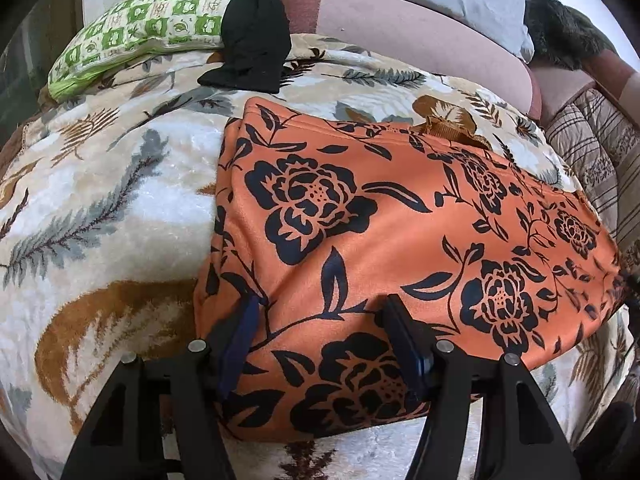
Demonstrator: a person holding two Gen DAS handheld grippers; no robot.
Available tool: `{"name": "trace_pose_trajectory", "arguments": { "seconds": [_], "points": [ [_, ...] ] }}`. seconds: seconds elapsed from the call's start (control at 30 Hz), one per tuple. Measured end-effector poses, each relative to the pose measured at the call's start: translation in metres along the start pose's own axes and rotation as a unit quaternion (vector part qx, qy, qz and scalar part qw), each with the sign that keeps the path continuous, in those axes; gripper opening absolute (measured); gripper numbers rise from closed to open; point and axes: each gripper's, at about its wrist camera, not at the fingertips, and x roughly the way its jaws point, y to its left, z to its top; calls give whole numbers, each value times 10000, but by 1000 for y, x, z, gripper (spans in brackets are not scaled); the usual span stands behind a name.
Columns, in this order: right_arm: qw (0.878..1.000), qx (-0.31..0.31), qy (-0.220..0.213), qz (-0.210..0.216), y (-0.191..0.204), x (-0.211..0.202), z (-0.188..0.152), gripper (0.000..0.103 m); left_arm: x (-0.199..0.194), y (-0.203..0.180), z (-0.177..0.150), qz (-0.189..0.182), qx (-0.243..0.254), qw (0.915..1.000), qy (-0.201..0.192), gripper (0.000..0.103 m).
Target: Fold small clothes
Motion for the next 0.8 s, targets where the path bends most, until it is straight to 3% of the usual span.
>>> {"name": "trace_pose_trajectory", "arguments": {
  "seconds": [0.07, 0.1, 0.13, 0.17, 0.2, 0.27, 0.33, 0.47, 0.53, 0.57, 0.6, 0.73, 0.77, 0.8],
  "points": [
    [9951, -702, 299, -631, 1, 18, -9, 21, -1, -1, 3, 23, 12, 10000, 77, 65],
    [9949, -393, 652, -657, -18, 28, -10, 23, -3, -2, 5, 4, -9, 9999, 106, 65],
    [9971, -45, 675, -355, -31, 26, -8, 23, -6, -2, 7, -33, -38, 9999, 94, 65],
    [9979, 167, 605, -169, -39, 19, -4, 35, -10, -2, 9, -60, -60, 9999, 60, 65],
    [9989, 114, 373, -245, -39, 5, 2, 52, -17, -3, 13, -88, -65, 9999, -42, 65],
    [9998, -127, 26, -132, -31, -13, 14, 68, -26, -7, 18, -218, -11, 9995, -241, 65],
    [9989, -437, 78, 158, -21, -14, 33, 72, -29, -14, 22, -318, 178, 9985, -414, 66],
    [9889, -828, 1131, 490, -13, 41, 69, 72, 5, -10, 20, -297, 104, 9995, -40, 67],
    [9743, -852, 1994, 608, -18, 86, 73, 72, 18, -1, 13, -373, -52, 9993, -83, 69],
    [9684, -930, 2213, 673, -18, 96, 71, 52, 17, -1, 12, -397, -47, 9991, -155, 69],
    [9642, -1051, 2363, 587, -17, 105, 69, 15, 16, -1, 11, -423, -50, 9990, -148, 69],
    [9767, -1208, 1676, 582, -10, 80, 65, 14, 18, 1, 8, -485, -11, 9986, -192, 69],
    [9769, -1279, 1668, 376, -10, 86, 62, 15, 17, 0, 7, -465, -1, 9987, -212, 69],
    [9723, -1459, 1823, 97, -10, 95, 59, 24, 16, 0, 7, -445, 8, 9988, -219, 69]
  ]
}}
